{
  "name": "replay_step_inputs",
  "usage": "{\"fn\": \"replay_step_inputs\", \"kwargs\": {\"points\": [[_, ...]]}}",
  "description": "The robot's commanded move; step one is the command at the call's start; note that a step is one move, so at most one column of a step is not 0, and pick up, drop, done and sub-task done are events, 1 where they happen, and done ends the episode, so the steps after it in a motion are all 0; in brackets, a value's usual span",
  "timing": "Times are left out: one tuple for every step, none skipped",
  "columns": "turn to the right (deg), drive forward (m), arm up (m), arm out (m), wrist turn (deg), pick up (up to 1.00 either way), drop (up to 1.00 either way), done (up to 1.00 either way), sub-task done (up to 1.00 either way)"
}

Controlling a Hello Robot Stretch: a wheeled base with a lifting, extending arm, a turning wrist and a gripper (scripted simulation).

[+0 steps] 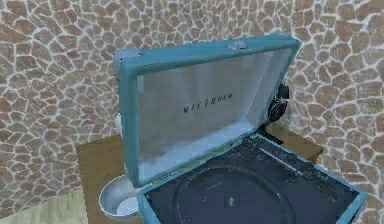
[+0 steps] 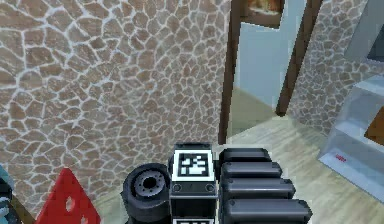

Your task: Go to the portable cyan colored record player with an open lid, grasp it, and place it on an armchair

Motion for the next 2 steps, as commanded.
{"fn": "replay_step_inputs", "kwargs": {"points": [[45.0, 0.0, 0.0, 0.0, 0.0, 0.0, 0.0, 0.0, 0.0], [45.0, 0.0, 0.0, 0.0, 0.0, 0.0, 0.0, 0.0, 0.0]]}}
